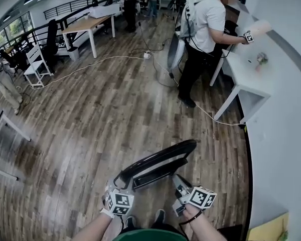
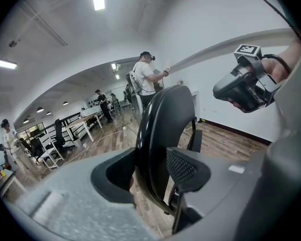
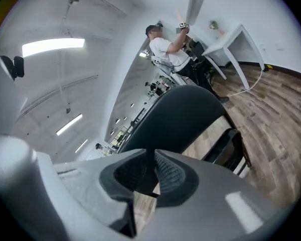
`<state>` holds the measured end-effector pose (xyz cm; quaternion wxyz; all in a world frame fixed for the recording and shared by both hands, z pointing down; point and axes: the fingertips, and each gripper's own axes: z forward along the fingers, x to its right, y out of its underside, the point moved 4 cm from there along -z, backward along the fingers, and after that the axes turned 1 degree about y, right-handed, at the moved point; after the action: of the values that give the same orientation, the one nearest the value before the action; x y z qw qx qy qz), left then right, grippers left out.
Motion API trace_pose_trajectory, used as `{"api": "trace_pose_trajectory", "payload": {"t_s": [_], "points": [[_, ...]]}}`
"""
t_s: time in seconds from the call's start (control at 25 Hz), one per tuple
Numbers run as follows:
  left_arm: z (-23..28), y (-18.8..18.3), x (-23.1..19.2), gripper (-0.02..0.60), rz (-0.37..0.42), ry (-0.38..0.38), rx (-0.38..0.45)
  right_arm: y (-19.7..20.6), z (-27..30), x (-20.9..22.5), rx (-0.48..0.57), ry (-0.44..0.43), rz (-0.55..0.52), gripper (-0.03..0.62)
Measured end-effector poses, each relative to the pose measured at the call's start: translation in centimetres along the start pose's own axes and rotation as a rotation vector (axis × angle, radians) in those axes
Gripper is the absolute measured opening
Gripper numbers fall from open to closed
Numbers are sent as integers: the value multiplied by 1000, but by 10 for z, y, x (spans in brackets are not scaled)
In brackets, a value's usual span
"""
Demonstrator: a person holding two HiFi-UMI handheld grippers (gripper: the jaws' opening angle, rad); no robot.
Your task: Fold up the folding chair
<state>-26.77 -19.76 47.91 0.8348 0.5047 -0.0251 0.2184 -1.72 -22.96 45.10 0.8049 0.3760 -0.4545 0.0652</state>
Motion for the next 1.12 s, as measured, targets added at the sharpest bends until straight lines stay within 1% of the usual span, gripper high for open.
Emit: {"api": "trace_pose_trajectory", "payload": {"t_s": [0.04, 0.12, 0.36, 0.52, 0.64, 0.92, 1.12], "points": [[-1, 0, 0, 204, -10, 8, -1, -1, -4, -9, 3, -13, -24, 45], [-5, 1, -2, 204, -26, 23, 0, -3, -11, -28, 10, -31, -91, 28], [-15, 3, 1, 199, -42, 54, -4, -14, -35, -92, 49, -67, -326, 9], [-20, 4, 5, 199, -56, 75, -10, -26, -57, -134, 150, -62, -489, 9], [-24, 5, 10, 199, -63, 92, -16, -34, -77, -158, 228, -61, -582, 9], [-28, 6, 14, 199, -63, 104, -11, -42, -112, -198, 354, -74, -767, 9], [-29, 6, 21, 198, -67, 103, -17, -39, -124, -204, 378, -66, -844, 9]]}}
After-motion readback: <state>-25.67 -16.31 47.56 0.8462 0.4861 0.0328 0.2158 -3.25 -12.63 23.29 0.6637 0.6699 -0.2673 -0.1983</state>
